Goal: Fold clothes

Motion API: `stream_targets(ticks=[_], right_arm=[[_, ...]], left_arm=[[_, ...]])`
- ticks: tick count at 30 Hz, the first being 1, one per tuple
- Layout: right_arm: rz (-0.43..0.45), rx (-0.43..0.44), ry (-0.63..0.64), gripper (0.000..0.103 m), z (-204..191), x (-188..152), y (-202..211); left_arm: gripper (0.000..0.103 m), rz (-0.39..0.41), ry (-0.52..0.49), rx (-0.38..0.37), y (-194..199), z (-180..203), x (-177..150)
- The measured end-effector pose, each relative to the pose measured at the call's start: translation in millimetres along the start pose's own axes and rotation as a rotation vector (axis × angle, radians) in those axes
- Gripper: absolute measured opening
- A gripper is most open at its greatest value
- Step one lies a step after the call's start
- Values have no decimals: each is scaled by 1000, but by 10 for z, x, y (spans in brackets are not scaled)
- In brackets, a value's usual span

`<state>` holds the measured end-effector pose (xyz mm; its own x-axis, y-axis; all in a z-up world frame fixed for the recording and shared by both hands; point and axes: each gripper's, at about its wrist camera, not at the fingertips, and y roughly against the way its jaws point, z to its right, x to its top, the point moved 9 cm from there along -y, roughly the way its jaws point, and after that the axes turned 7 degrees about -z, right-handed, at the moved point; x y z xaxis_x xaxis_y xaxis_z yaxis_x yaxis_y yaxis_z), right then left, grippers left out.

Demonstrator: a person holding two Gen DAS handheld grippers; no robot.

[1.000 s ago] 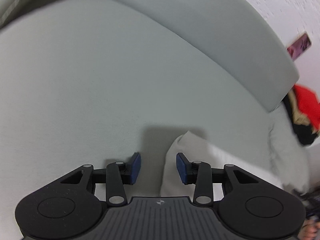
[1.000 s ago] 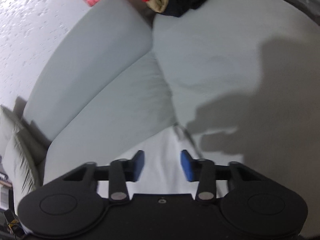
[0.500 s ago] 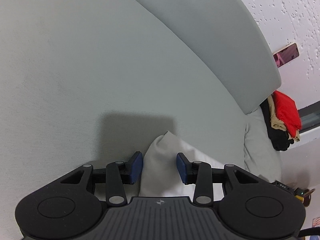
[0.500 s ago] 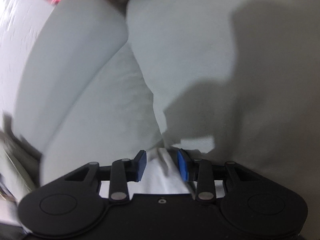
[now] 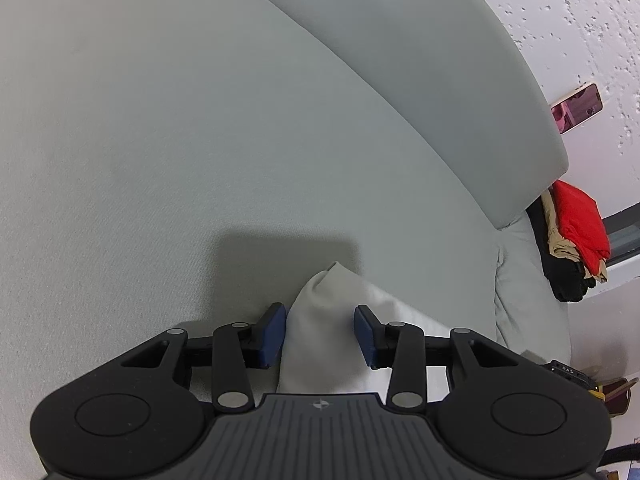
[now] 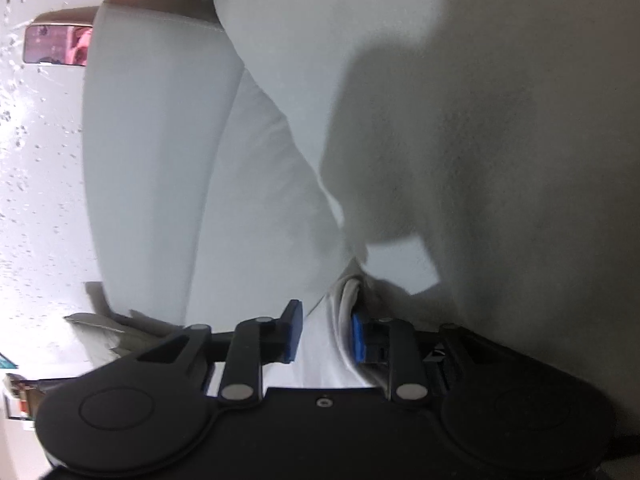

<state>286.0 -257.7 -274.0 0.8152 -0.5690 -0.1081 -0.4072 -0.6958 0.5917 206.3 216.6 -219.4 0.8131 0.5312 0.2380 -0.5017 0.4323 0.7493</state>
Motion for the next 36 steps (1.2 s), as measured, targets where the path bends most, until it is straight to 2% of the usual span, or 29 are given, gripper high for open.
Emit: stream_targets(ticks=[2,3,5,8,10,12,15,17,18,21,24,26,28,32,34,36], right_arm=[[58,-6,7,6,5,-5,45],[102,-7,16,4,3,-10,105],[199,-25,48,4,-6,-33,257],[401,-112,136,4,-32,-19,596],[472,-158,166,3,-37,-9,764],[481,-181,188,5,-73,-37,869],[416,-167,221,7,-150,-157,910],[351,-148,269,14,-241,-368,866],[314,-140,299,22,-304,-492,825],[176,-142,416,26,-523,-845,598],[36,-166,499,26,-552,-1195,280],[-23,-191,520,26,-490,-1348,130],[-59,-216,498,25,-390,-1403,30],[-50,-206,480,24,-319,-1400,42],[-58,-195,453,24,-302,-1361,60],[-58,-188,438,24,-311,-1377,82]], left_arm=[[38,5,3,2,3,-7,-5],[37,10,1,9,15,-24,-11],[34,18,-6,25,18,-32,-19],[34,28,-34,48,25,-13,-40],[34,35,-56,69,30,18,-53],[35,47,-72,88,57,54,-58],[40,91,-84,110,180,92,-69],[41,118,-80,103,282,94,-87],[42,123,-57,87,323,60,-100],[42,127,36,38,422,-117,-116],[41,89,99,0,389,-264,-126],[41,46,112,-36,317,-279,-141],[41,1,121,-56,242,-273,-151],[39,-38,116,-115,193,-232,-128],[36,-29,103,-156,203,-170,-131],[35,-3,82,-228,236,-78,-134]])
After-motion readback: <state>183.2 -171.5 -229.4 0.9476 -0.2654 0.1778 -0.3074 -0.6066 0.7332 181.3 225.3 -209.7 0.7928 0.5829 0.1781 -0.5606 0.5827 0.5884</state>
